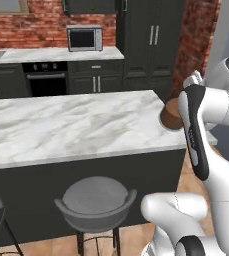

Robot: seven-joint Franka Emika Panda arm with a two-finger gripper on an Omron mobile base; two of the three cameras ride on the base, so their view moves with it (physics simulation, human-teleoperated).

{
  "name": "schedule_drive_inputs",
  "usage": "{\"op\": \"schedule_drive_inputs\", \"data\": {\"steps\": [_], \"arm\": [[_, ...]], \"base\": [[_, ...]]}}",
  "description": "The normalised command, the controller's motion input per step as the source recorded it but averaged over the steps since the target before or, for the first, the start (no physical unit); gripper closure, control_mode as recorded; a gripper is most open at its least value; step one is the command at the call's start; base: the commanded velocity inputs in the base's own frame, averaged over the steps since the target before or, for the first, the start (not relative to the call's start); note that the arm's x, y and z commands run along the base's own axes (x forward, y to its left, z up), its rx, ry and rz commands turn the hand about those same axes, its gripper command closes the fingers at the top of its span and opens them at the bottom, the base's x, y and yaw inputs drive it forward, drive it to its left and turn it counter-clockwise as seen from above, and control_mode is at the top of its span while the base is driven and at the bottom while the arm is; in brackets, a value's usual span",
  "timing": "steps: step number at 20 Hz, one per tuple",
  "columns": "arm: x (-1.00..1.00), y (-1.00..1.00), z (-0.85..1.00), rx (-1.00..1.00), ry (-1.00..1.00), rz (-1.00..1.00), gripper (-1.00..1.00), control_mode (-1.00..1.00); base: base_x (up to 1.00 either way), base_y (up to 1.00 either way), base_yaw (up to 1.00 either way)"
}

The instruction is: Pick the jar and jar from the dining table and place them in the open cabinet. Close the cabinet after placing the objects.

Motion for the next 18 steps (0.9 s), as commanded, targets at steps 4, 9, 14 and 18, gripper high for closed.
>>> {"op": "schedule_drive_inputs", "data": {"steps": [4,9,14,18], "arm": [[0.00,0.00,0.00,0.00,0.00,0.00,1.00,1.00],[0.00,0.00,0.00,0.00,0.00,0.00,1.00,1.00],[0.00,0.00,0.00,0.00,0.00,0.00,1.00,1.00],[0.00,0.00,0.00,0.00,0.00,0.00,1.00,1.00]], "base": [[0.42,-1.00,0.12],[0.40,-1.00,0.14],[0.39,-1.00,0.12],[0.92,-0.82,0.21]]}}
